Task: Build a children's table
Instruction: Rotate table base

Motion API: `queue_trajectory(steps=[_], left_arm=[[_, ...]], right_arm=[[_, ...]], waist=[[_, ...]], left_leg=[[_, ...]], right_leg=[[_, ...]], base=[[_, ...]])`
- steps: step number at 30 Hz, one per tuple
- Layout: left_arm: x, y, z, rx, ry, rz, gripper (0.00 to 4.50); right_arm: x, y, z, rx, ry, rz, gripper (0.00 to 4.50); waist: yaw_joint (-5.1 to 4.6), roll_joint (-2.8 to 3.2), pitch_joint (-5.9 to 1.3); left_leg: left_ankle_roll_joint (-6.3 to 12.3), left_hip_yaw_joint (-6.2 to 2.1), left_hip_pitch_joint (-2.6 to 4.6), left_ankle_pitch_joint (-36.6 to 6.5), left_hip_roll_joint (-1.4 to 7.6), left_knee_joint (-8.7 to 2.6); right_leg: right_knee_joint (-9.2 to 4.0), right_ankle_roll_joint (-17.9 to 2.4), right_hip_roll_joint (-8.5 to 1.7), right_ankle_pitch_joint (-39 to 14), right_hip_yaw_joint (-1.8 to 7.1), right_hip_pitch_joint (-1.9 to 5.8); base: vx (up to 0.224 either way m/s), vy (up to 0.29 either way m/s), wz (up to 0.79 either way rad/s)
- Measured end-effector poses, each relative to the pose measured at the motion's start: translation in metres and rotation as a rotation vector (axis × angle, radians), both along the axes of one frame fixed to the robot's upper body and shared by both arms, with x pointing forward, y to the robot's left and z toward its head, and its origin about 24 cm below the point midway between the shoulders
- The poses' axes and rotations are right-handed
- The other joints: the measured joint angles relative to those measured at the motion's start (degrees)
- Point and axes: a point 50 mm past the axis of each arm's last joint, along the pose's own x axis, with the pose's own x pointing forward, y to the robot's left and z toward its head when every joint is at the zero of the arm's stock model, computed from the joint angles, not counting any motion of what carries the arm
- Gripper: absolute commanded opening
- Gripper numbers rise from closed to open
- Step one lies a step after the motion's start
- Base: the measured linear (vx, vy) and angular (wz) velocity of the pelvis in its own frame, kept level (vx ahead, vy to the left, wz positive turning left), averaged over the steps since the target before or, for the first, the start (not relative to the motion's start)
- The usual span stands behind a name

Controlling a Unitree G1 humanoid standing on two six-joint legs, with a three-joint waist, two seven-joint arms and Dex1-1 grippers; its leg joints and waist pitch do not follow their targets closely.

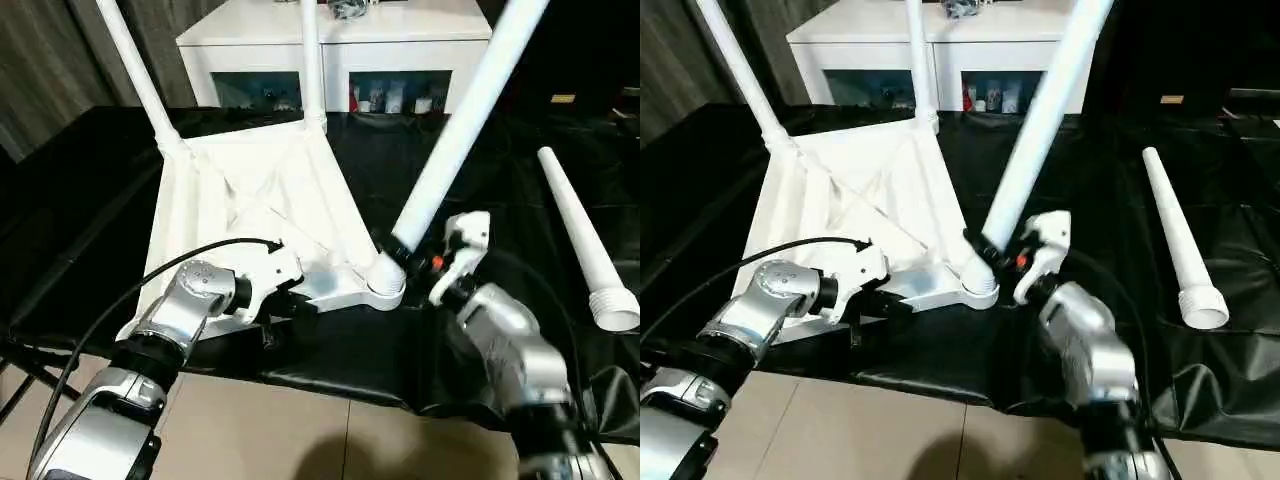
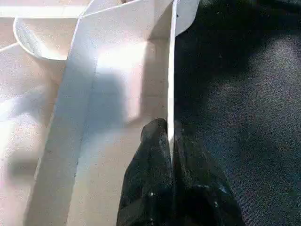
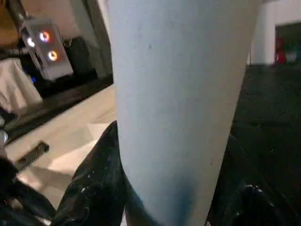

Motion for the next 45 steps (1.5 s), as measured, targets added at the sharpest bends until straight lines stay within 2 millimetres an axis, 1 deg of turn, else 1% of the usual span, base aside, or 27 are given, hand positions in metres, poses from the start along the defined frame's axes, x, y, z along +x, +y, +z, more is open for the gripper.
queue_trajectory(steps=[4,8,14,18,23,27,30,34,36,39,42,43,45], left_arm=[[0.000,0.000,-0.001,0.001,0.001,0.005,0.00],[0.001,0.001,-0.001,0.003,0.000,0.011,0.00],[0.001,0.005,-0.001,0.010,0.001,0.021,0.00],[0.001,0.010,-0.001,0.016,0.002,0.035,0.00],[0.001,0.012,-0.002,0.021,0.004,0.039,0.00],[0.000,0.016,-0.002,0.025,0.007,0.051,0.00],[0.000,0.018,-0.003,0.029,0.010,0.055,0.00],[0.000,0.019,-0.003,0.031,0.016,0.056,0.00],[-0.001,0.019,-0.004,0.032,0.020,0.055,0.00],[-0.001,0.022,-0.004,0.035,0.025,0.061,0.00],[0.001,0.024,-0.005,0.041,0.013,0.109,0.00],[0.002,0.022,-0.006,0.037,0.013,0.132,0.00],[0.005,0.016,-0.006,0.037,0.008,0.170,0.00]], right_arm=[[-0.008,0.003,-0.001,-0.091,-0.052,0.023,1.84],[-0.008,0.006,0.002,-0.176,-0.064,0.055,1.84],[0.004,0.014,0.008,-0.226,-0.021,0.114,1.84],[0.019,0.019,0.014,-0.244,0.047,0.179,1.84],[0.030,0.022,0.018,-0.255,0.118,0.252,1.84],[0.037,0.024,0.019,-0.262,0.158,0.303,1.84],[0.038,0.024,0.016,-0.270,0.178,0.316,1.84],[0.037,0.025,0.015,-0.270,0.182,0.324,1.84],[0.037,0.026,0.014,-0.269,0.183,0.326,1.84],[0.037,0.029,0.012,-0.261,0.169,0.312,1.84],[0.041,0.036,0.008,-0.229,0.161,0.197,1.84],[0.043,0.040,0.007,-0.208,0.164,0.145,1.84],[0.046,0.043,0.006,-0.197,0.169,0.031,1.84]], waist=[[-0.07,0.04,-0.04],[-0.28,-0.08,0.00],[-1.29,-0.61,-0.03],[-1.97,-0.92,-0.07],[-2.20,-1.17,-0.21],[-2.77,-1.30,-0.26],[-2.78,-1.56,-0.30],[-2.77,-1.75,-0.41],[-2.78,-1.81,-0.45],[-2.85,-1.85,-0.45],[-3.24,-1.85,-0.40],[-3.35,-1.75,-0.42],[-3.71,-1.42,-0.43]], left_leg=[[0.00,0.00,0.05,0.0,-0.01,-0.02],[0.00,0.00,0.07,0.0,-0.02,-0.02],[0.00,-0.01,0.06,0.0,-0.02,-0.01],[0.00,-0.06,0.11,0.0,-0.03,0.00],[0.00,-0.06,0.13,0.0,-0.02,-0.01],[-0.01,-0.07,0.25,0.0,-0.02,0.00],[-0.01,-0.11,0.40,0.0,-0.02,0.00],[-0.02,-0.11,0.56,0.0,-0.03,-0.02],[-0.23,-0.12,0.77,-0.2,-0.03,-0.03],[-0.28,-0.20,0.89,-0.3,-0.03,-0.07],[-0.35,-0.53,0.94,-0.3,-0.03,-0.06],[-0.38,-0.81,0.91,-0.4,-0.05,-0.11],[-0.44,-1.49,0.89,-0.4,-0.04,-0.13]], right_leg=[[0.01,0.0,0.00,0.0,0.01,0.03],[0.00,0.0,0.00,0.0,0.02,0.04],[-0.01,0.0,-0.01,0.0,0.02,0.04],[0.00,0.0,-0.01,0.0,-0.02,0.03],[0.02,-0.1,-0.01,0.0,-0.01,0.03],[0.03,-0.1,-0.01,0.1,-0.04,0.03],[0.01,-0.1,-0.01,0.1,-0.08,0.06],[-0.05,-0.1,-0.01,0.1,-0.06,0.15],[-0.06,-0.1,-0.01,0.1,-0.06,0.28],[-0.06,-0.1,-0.01,0.1,-0.13,0.29],[-0.25,-0.1,0.00,0.1,-0.40,0.21],[-0.60,-0.1,0.00,0.1,-0.69,0.26],[-1.49,-0.1,-0.07,0.0,-1.67,0.41]], base=[[0.000,0.000,0.00],[0.000,0.000,0.00],[0.000,0.000,0.00],[0.000,0.000,0.00],[0.000,0.000,0.00],[0.000,0.000,0.00],[0.000,0.000,0.00],[0.000,0.000,0.00],[0.000,0.000,0.00],[0.000,0.000,0.00],[0.000,0.000,0.00],[0.000,0.000,0.00],[0.000,0.000,0.00]])
